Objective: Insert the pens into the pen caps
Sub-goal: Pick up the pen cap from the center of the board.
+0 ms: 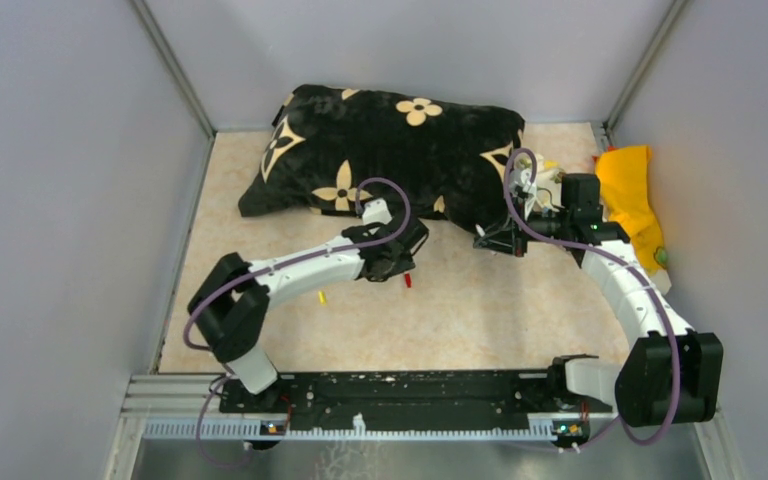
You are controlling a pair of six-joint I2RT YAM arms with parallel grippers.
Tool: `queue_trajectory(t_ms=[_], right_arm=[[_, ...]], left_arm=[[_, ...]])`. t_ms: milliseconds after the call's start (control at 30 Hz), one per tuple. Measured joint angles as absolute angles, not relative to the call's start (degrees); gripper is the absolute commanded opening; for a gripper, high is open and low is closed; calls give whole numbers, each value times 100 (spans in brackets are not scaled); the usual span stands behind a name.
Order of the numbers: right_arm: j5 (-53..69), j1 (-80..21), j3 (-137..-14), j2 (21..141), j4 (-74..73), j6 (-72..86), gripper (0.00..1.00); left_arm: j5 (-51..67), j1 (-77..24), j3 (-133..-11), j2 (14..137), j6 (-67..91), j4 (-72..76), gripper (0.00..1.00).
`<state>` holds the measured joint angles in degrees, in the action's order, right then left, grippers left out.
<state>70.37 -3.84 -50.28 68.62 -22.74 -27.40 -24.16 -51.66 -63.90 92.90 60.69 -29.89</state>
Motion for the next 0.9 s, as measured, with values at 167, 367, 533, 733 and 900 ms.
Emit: queue_trajectory(t_ms=[167,367,533,733,900], right_arm=[[7037,-384,-5028,6862,-2274,-2735,0],[7037,-384,-5028,6862,-2272,-2731,0],[7039,-384,-5028,6862,-2272,-2729,0],[7037,-384,-5028,6862,-2272,-2729,0],[7037,-384,-5028,6862,-2272,-2729,0]], left_arm=[[-2676,-5225,-6987,10005,6525,-3789,54],[-2683,-5269,-7091,10346,6613,-3970,54],[-2615,-5269,-7269,10510,6547,-3903,55],[-2488,-5269,-7428,10757,6445,-3806,55],[-2383,-5269,-7446,11021,6418,-3795,53]])
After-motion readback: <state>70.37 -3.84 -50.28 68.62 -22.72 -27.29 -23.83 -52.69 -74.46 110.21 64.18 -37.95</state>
